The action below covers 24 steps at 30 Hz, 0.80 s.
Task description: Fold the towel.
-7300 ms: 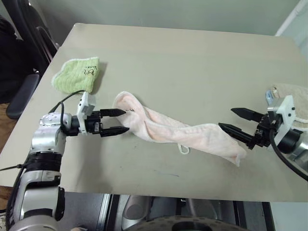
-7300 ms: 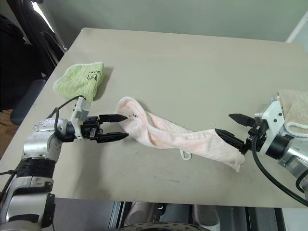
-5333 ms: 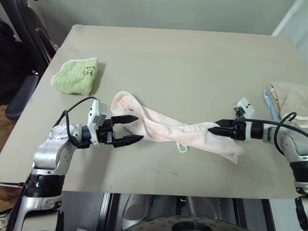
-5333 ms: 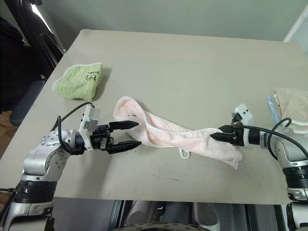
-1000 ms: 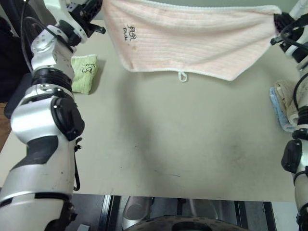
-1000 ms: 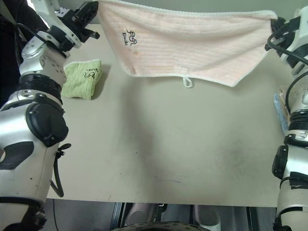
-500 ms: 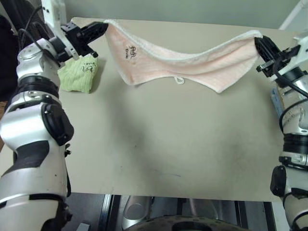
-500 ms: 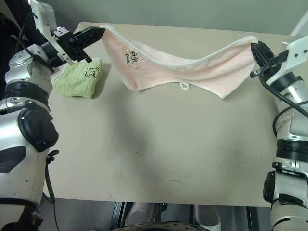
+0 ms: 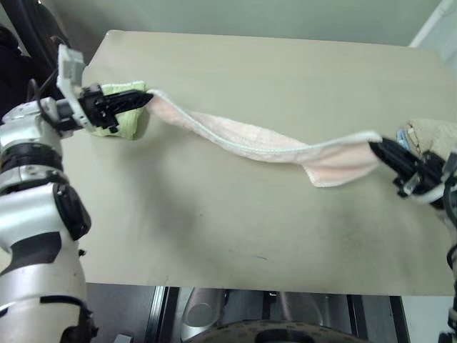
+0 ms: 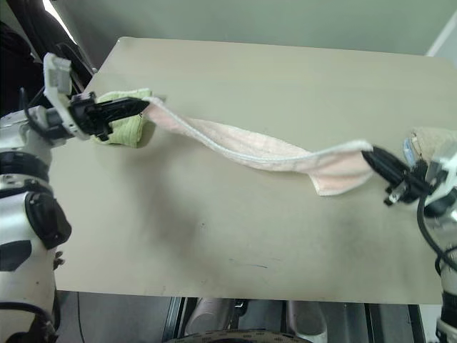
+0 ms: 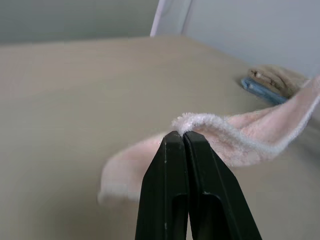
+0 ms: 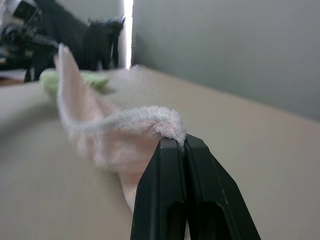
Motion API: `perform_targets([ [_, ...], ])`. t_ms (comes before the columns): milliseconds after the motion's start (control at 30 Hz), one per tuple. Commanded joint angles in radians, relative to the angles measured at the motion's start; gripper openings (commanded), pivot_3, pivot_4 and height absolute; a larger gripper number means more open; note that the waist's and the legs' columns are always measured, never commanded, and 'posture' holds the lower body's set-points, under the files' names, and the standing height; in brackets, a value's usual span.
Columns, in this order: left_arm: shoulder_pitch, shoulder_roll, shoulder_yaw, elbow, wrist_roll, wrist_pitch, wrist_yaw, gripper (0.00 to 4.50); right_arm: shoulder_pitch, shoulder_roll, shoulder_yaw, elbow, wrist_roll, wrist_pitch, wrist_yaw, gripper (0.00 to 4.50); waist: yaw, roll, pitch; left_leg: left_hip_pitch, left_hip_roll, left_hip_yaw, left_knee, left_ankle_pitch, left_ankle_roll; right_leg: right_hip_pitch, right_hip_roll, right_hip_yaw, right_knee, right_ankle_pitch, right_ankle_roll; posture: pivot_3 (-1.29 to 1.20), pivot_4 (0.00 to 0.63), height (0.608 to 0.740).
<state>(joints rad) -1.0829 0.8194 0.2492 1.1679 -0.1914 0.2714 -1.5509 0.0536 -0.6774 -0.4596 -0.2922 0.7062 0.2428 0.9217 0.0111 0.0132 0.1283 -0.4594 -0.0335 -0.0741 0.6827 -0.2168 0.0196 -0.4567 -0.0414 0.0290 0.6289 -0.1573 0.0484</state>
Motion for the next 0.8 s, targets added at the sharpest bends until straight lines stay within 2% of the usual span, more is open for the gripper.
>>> perform_targets([
  [33,0.055,0.058,-0.007,-0.096,-0.036,0.061,-0.063,0.02,0.057,0.0,-0.052,-0.078,0.032,-0.028,0.034,0.0,-0.003,0.0,0.0,0.001,0.0,0.0,0.0,0.0,0.0,0.001,0.0,0.0,0.0,0.0,0.0,0.0,0.15,0.733],
  [167,0.152,0.124,-0.017,-0.13,-0.037,0.104,-0.058,0.02,0.164,0.002,-0.061,-0.125,0.033,-0.044,0.094,0.0,-0.004,0.0,0.0,0.009,0.0,-0.001,0.0,-0.003,0.004,0.009,0.0,0.0,0.0,-0.006,-0.01,0.0,0.15,0.733],
  [300,0.261,0.164,-0.07,-0.177,-0.034,0.093,-0.063,0.02,0.213,-0.001,-0.04,-0.12,-0.01,-0.084,0.136,0.0,-0.004,-0.001,0.0,0.014,0.0,-0.001,0.0,-0.004,0.005,0.014,0.001,0.001,-0.001,-0.006,-0.01,0.0,0.15,0.733],
  [533,0.423,0.245,-0.112,-0.149,-0.034,0.06,-0.063,0.02,0.288,-0.008,-0.005,-0.168,-0.033,-0.11,0.191,0.0,-0.004,-0.001,-0.001,0.016,0.0,-0.004,-0.001,-0.007,0.006,0.015,0.002,0.001,0.001,-0.006,-0.012,0.0,0.15,0.733],
  [800,0.43,0.281,-0.147,-0.156,-0.061,0.043,-0.064,0.02,0.409,-0.04,-0.025,-0.216,-0.054,-0.143,0.283,0.0,0.002,-0.004,-0.003,0.016,-0.001,-0.005,-0.001,-0.015,-0.007,0.015,0.002,0.0,0.0,-0.006,-0.012,0.0,0.15,0.733],
])
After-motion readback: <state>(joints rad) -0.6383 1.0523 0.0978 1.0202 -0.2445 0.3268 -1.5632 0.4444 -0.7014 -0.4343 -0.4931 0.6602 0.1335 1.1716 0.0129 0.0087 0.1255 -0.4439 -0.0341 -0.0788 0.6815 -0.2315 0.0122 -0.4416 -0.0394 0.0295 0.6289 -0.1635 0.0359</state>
